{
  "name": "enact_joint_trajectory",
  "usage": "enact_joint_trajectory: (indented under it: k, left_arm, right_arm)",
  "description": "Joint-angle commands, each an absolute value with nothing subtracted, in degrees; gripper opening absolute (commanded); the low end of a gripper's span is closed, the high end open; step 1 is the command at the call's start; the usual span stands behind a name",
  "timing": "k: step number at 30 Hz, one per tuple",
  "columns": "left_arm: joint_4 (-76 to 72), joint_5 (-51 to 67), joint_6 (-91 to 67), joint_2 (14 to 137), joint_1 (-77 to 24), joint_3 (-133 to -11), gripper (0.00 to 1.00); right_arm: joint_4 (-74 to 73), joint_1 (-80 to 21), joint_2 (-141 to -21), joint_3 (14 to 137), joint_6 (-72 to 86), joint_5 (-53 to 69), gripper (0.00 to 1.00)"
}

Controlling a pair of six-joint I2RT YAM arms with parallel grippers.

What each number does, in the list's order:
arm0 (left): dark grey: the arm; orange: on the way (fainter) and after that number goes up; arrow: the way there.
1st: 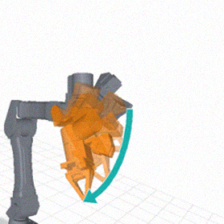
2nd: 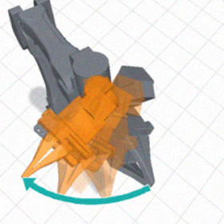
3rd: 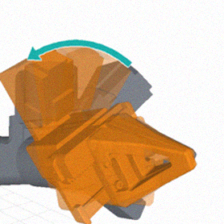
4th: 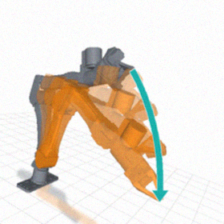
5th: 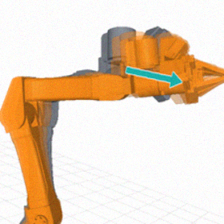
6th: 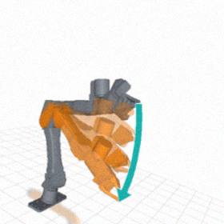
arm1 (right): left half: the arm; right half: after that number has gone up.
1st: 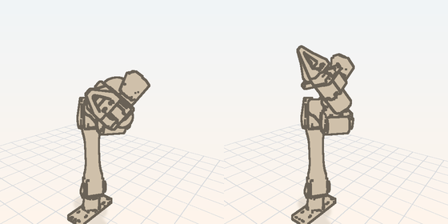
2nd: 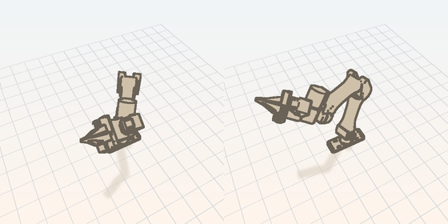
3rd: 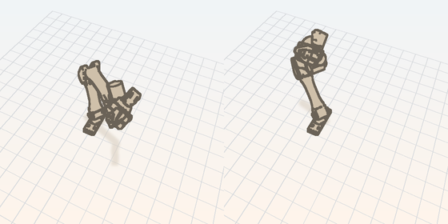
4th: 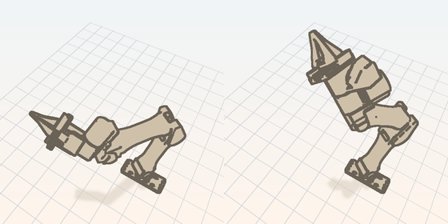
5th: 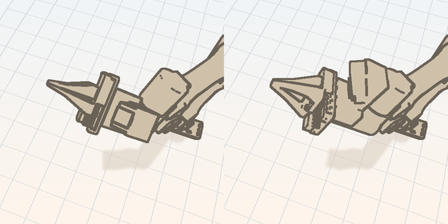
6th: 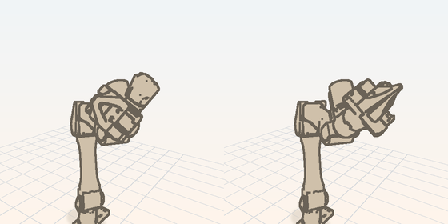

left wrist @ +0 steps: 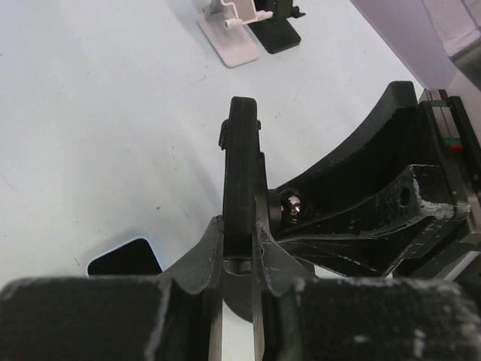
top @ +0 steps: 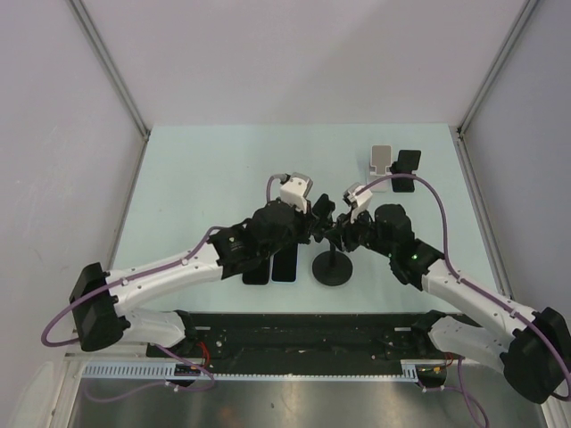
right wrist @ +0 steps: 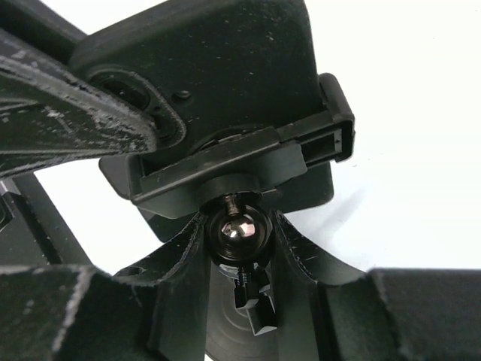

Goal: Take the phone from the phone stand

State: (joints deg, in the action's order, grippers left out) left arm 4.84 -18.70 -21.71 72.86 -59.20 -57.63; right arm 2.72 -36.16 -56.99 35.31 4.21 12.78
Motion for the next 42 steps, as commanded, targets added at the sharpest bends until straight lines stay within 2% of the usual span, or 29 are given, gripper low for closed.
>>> enact_joint_trajectory:
  k: [1,7,8,9,12,15,18,23,29,34,42]
  left_arm:
    - [1.3,-29.3,-26.9,70.0,-60.7,-64.1,0.0]
    - [2.3,-31.5,-29.2,70.1,-61.3,-65.5,0.0]
    - [2.5,-31.6,-29.9,70.2,-61.4,-65.6,0.0]
    - [2.5,-31.9,-30.4,70.6,-61.3,-65.5,0.0]
    - [3.2,-32.5,-32.7,71.0,-61.6,-65.0,0.0]
    - [3.7,-33.1,-35.1,71.4,-62.0,-64.5,0.0]
    - [4.1,-35.2,-36.6,71.5,-63.3,-64.5,0.0]
    - [4.1,-39.2,-39.0,72.4,-65.1,-65.1,0.0]
    - [4.7,-42.6,-40.3,75.3,-67.7,-67.1,0.0]
    - [5.1,-42.4,-42.4,77.3,-68.0,-68.0,0.0]
    - [5.8,-40.3,-44.0,78.3,-68.1,-68.7,0.01]
  right_arm:
    - [1.9,-33.7,-59.5,36.6,4.9,-5.4,0.36]
    - [4.9,-33.8,-63.5,39.0,1.9,-10.2,0.45]
    - [4.9,-33.8,-63.8,39.3,1.8,-10.5,0.48]
    - [4.5,-33.9,-63.6,39.4,1.9,-10.5,0.56]
    - [1.9,-35.4,-61.9,39.4,2.0,-10.9,0.67]
    - [-2.3,-38.9,-59.6,39.4,1.4,-14.1,0.75]
    - [-6.1,-42.1,-55.3,39.3,2.0,-17.7,0.79]
    - [-11.0,-46.5,-47.6,38.9,5.4,-21.8,0.8]
    - [-7.0,-51.6,-42.5,35.3,9.2,-21.1,0.79]
    - [-1.4,-58.0,-43.4,31.5,10.0,-22.9,0.77]
    - [13.0,-64.2,-49.7,27.7,11.3,-34.3,0.76]
